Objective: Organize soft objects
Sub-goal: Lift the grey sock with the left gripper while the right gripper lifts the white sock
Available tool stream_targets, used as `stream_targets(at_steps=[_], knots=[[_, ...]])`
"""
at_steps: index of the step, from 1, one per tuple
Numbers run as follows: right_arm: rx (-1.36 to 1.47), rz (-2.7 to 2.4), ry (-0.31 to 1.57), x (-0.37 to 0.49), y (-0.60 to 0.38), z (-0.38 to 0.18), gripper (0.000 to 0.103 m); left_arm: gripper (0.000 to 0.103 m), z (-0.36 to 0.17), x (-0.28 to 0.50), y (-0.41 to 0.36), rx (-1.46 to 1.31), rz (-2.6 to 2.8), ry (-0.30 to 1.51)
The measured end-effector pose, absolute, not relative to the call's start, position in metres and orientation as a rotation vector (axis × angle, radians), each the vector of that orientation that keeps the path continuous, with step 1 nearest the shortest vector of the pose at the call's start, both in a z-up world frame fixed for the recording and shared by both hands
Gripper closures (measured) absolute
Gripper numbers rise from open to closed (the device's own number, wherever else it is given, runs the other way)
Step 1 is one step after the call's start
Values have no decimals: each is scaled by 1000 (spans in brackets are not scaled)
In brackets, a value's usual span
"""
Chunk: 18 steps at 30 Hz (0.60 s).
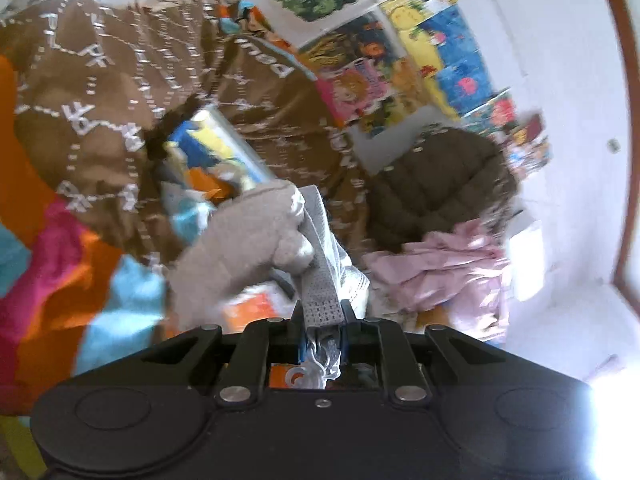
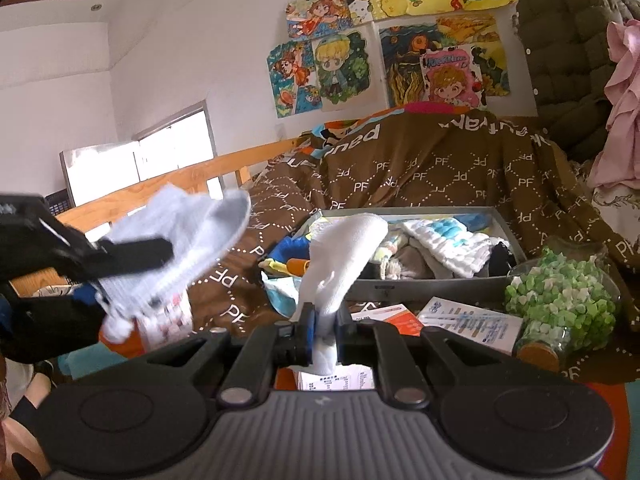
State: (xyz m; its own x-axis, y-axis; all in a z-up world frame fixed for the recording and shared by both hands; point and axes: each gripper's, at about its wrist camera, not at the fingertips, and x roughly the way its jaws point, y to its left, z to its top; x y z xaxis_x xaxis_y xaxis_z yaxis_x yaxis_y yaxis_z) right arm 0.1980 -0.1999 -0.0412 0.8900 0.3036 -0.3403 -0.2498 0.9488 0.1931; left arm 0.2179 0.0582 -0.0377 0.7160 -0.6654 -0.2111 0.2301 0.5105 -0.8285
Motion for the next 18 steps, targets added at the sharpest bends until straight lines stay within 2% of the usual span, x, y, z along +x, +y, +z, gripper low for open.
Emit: stream_targets(at_steps=[11, 18], knots=[[162, 273, 360, 195, -205, -38, 92, 87, -39, 214, 52, -1075, -713, 535], [163, 275, 335, 193, -208, -33, 92, 87, -31, 215, 57, -1036, -695, 511]])
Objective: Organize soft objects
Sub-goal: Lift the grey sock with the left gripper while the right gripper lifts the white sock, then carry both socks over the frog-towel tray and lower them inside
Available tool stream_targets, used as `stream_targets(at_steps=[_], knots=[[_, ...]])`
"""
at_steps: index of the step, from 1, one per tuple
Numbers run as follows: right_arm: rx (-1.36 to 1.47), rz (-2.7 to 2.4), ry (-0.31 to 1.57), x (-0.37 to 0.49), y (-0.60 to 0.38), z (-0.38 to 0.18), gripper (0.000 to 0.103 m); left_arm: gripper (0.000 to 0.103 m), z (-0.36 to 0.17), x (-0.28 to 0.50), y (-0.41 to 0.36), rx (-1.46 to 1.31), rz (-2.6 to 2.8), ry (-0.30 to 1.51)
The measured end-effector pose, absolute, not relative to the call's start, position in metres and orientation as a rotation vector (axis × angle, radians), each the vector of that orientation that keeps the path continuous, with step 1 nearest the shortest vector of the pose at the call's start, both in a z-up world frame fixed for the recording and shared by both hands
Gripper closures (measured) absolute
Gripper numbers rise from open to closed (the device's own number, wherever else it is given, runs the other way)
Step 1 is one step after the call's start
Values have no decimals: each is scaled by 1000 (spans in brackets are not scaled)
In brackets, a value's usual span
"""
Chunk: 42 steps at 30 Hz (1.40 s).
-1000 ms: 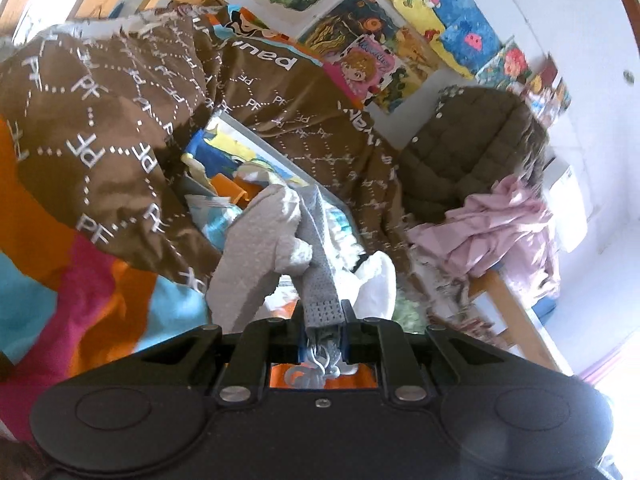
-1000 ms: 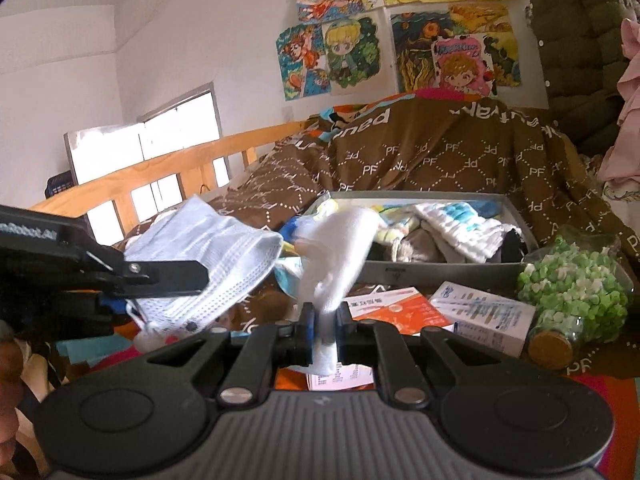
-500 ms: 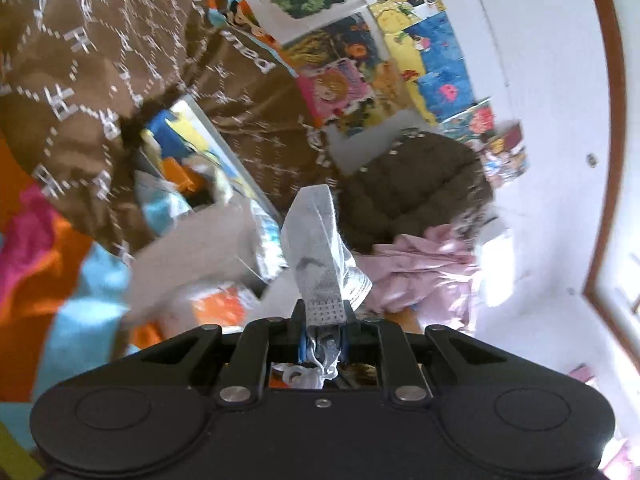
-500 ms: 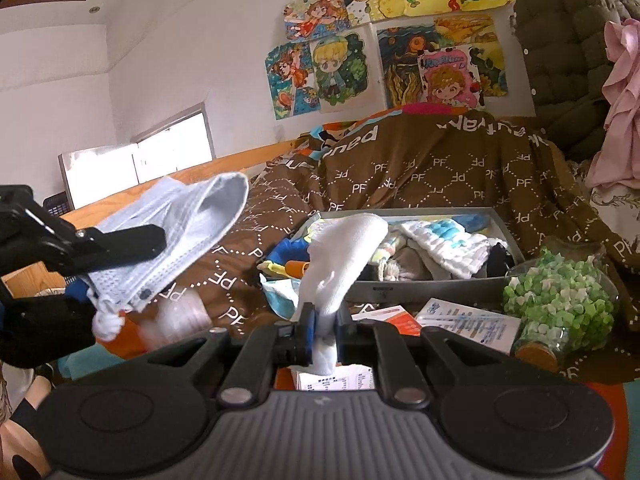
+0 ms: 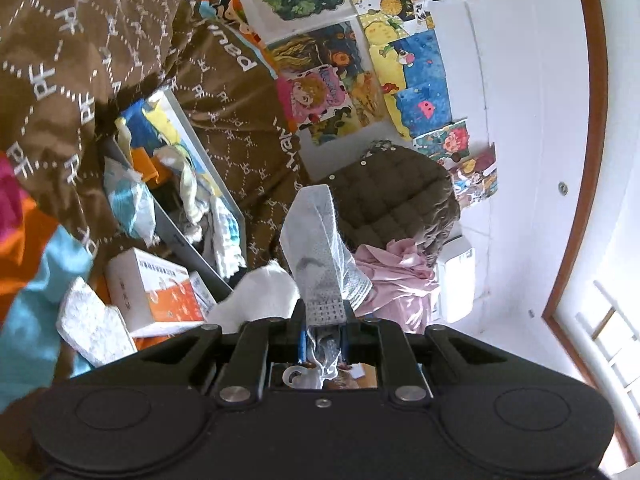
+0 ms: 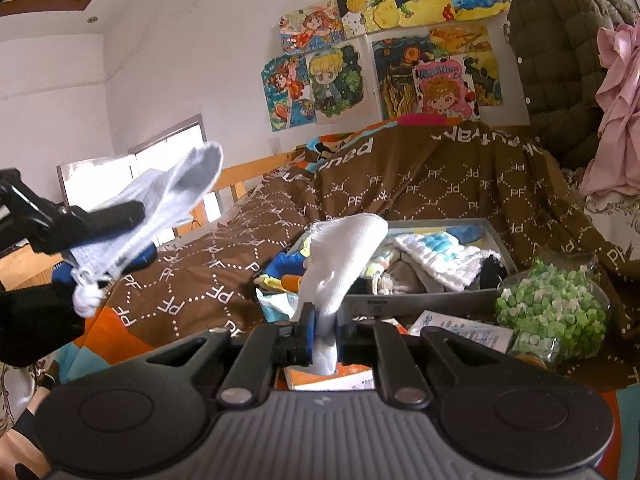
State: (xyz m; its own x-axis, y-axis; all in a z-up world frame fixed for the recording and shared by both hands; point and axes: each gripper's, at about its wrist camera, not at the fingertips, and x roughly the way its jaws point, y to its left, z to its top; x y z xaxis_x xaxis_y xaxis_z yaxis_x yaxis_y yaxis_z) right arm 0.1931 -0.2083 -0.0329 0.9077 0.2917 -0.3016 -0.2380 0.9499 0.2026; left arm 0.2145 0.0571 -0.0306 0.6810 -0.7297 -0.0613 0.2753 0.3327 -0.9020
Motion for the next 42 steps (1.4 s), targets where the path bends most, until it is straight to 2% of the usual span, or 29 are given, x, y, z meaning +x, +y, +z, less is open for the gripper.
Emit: stream_targets(at_steps=[21, 34, 42], knots=[[109, 328, 196, 201, -211, 3, 92, 87, -24, 243, 59, -899, -622, 493], [119, 310, 136, 253, -236, 21, 92, 87, -11, 294, 42, -786, -549, 491], [81, 332, 93, 319, -237, 30, 92, 87, 3, 334, 26, -697, -485, 465]])
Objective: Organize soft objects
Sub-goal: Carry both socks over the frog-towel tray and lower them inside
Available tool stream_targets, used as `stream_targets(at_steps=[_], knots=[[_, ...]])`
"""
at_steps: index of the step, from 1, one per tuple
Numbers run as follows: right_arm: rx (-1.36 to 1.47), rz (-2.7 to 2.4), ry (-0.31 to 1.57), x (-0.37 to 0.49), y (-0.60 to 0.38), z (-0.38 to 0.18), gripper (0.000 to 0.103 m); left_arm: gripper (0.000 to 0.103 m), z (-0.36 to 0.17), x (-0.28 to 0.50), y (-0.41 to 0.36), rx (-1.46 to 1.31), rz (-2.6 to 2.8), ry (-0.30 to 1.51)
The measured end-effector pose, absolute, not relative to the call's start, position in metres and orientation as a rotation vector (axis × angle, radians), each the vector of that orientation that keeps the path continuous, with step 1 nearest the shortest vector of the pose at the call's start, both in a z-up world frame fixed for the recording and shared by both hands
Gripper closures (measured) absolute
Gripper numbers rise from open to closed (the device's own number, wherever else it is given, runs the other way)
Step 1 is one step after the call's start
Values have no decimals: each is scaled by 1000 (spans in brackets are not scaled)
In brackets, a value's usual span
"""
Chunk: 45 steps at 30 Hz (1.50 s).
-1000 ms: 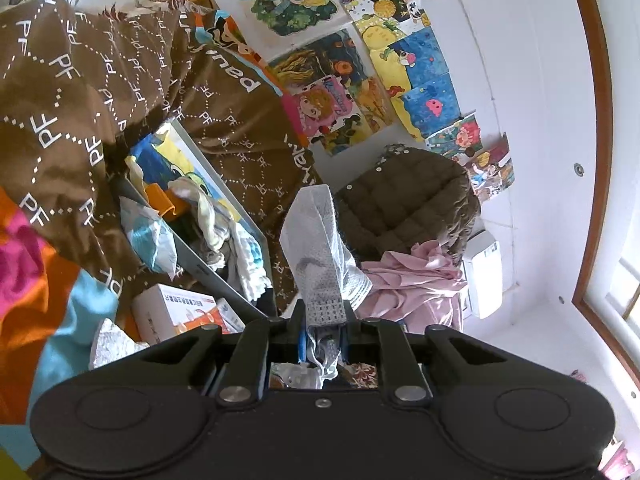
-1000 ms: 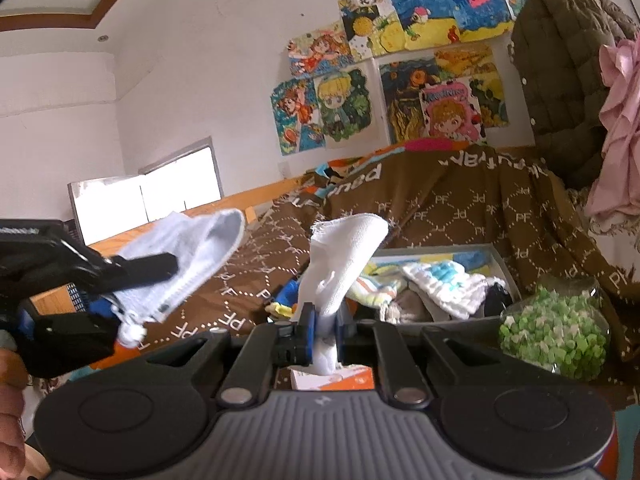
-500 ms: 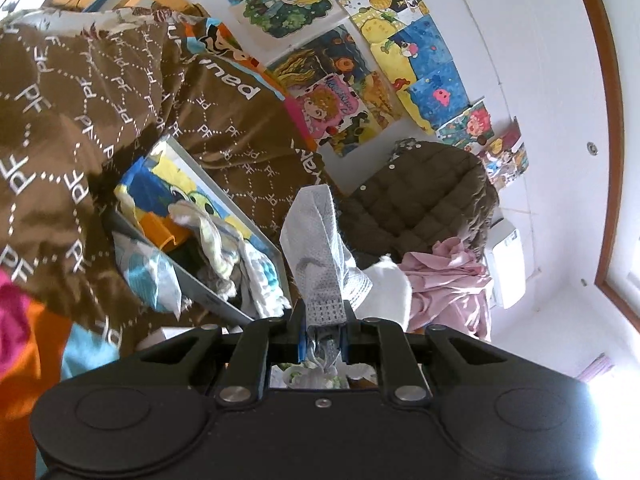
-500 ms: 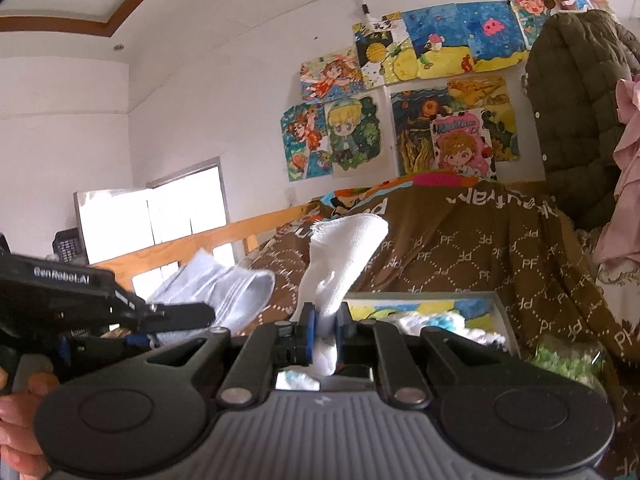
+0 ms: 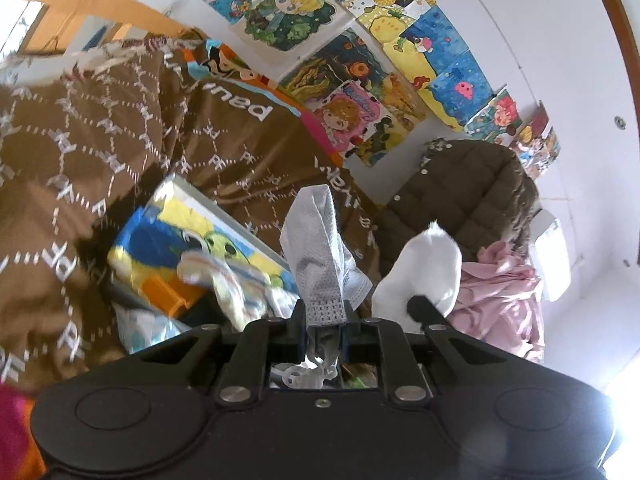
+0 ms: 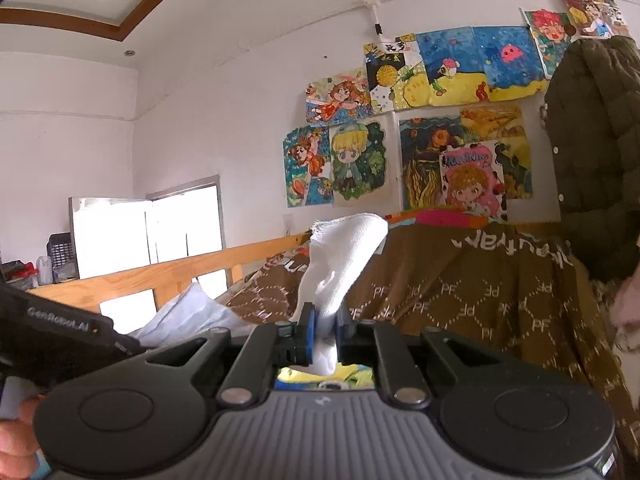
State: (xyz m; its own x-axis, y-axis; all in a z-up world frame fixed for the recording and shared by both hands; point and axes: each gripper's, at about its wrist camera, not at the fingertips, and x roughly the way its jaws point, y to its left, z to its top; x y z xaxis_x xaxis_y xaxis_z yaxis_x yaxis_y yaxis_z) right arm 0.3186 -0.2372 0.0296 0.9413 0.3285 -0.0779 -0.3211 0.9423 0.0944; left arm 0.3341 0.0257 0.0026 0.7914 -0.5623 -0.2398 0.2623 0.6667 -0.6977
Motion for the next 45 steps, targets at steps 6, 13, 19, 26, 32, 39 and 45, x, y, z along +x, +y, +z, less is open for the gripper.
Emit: stream_targets(at_steps=[6, 13, 19, 26, 32, 39, 45], knots=[[78, 345, 138, 369, -245, 22, 92, 87, 8, 378, 11, -626, -452, 471], [168, 388, 244, 419, -264, 2, 92, 87, 6, 433, -9, -498, -365, 482], [192, 403, 304, 444, -267, -20, 92, 87, 0, 473, -20, -413, -285, 519], [219, 394, 366, 461, -268, -37, 92, 87, -16, 498, -37, -274, -246, 586], [268, 370, 440, 478, -275, -50, 92, 87, -28, 511, -50, -216, -210, 638], [293, 350, 470, 481, -278, -56, 92, 87, -34, 519, -61, -156, -173, 668], [299, 339, 482, 483, -280, -58, 90, 87, -39, 523, -62, -166, -159, 692]])
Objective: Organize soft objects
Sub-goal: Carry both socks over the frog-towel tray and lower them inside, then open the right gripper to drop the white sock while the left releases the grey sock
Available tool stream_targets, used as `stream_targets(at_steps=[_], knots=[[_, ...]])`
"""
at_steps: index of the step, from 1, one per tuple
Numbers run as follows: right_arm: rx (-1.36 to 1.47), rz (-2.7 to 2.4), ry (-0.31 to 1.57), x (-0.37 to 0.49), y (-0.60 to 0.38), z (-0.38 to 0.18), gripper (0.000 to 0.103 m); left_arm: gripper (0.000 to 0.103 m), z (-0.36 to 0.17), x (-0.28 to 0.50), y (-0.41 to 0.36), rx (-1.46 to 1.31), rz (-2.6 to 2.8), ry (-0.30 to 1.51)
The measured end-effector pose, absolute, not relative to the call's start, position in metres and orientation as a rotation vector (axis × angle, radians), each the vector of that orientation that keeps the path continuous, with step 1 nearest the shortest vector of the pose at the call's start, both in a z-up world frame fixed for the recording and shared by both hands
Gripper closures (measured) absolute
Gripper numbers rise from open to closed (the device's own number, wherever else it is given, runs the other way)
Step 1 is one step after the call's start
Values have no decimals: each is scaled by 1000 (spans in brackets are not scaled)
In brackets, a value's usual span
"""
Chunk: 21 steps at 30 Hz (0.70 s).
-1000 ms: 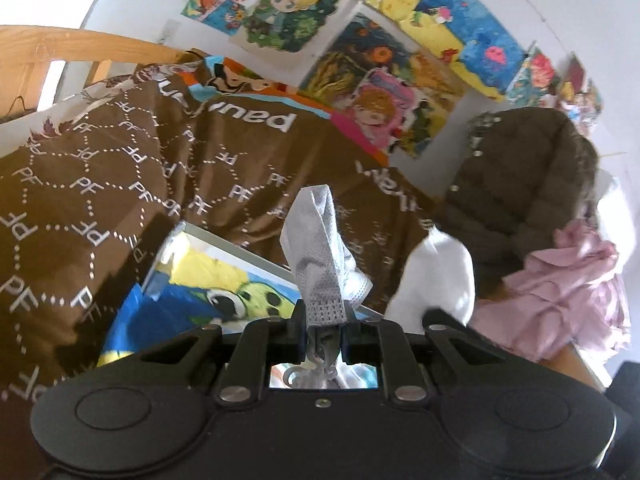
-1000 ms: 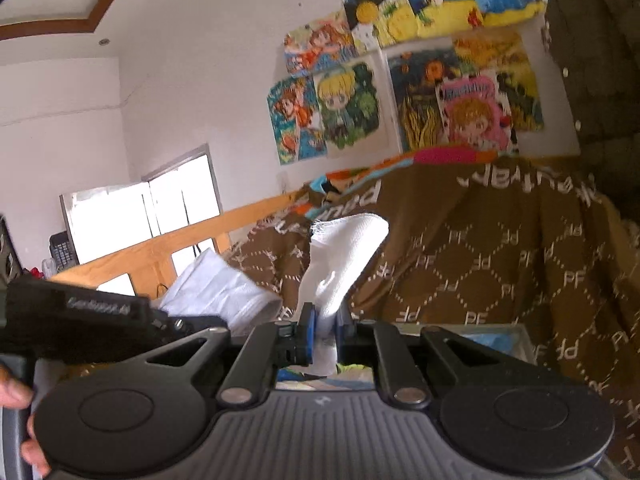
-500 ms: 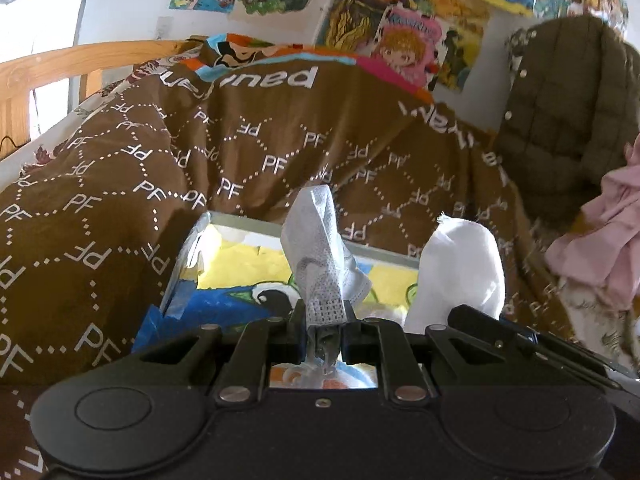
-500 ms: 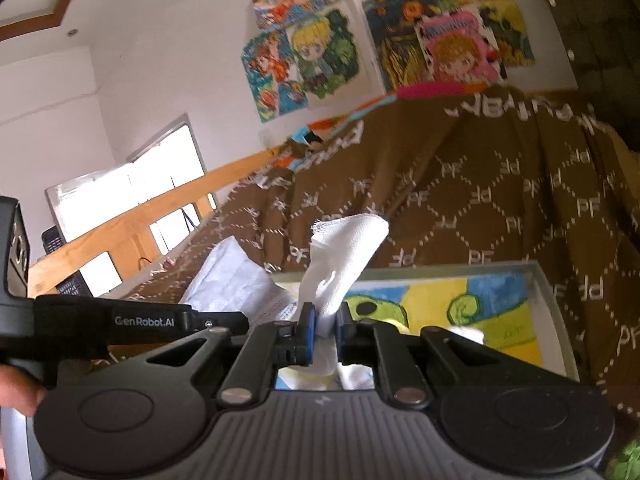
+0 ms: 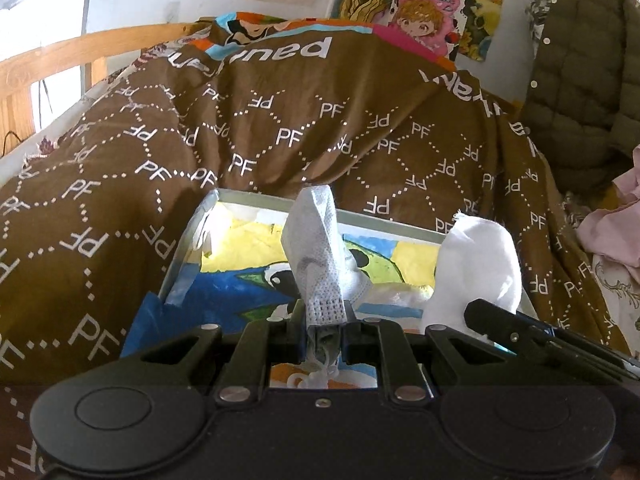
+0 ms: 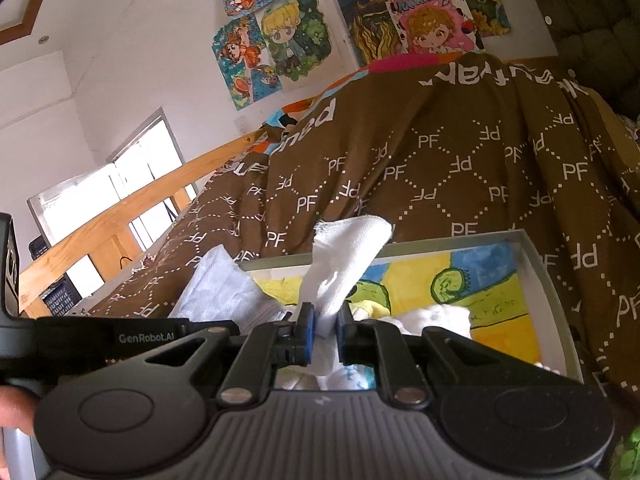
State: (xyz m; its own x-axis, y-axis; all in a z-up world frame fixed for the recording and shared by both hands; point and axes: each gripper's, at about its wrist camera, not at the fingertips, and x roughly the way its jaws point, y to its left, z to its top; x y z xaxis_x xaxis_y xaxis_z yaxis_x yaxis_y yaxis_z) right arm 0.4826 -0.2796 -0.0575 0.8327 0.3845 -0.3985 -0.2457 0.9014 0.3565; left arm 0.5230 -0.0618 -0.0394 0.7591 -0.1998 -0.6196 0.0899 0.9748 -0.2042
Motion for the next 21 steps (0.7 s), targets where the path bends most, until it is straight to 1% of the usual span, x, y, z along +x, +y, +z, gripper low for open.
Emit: stream_targets(at_steps=[6, 11, 13, 15, 16, 17, 18, 19, 21], knots=[[298, 333, 515, 486, -279, -60, 82, 86, -43, 525, -66, -151, -151, 715], [306, 320, 538, 489, -281, -64, 76, 84, -46, 525, -66, -152, -146, 733], [307, 317, 538, 489, -282, -64, 75, 81, -47, 525, -66, -159, -142, 736], [307, 312, 542, 489, -283, -64, 68, 80, -48, 524, -65, -160, -140, 739], [305, 309, 548, 490, -283, -64, 60, 80, -48, 524, -65, -161, -139, 739], [303, 305, 553, 490, -283, -64, 55, 79, -48, 523, -64, -162, -136, 738], [303, 302, 555, 490, -284, -64, 54, 78, -48, 523, -65, -166, -134, 738], [302, 300, 558, 490, -284, -64, 52, 74, -49, 523, -64, -171, -130, 741], [296, 293, 559, 490, -285, -63, 48, 72, -49, 523, -64, -180, -121, 745]])
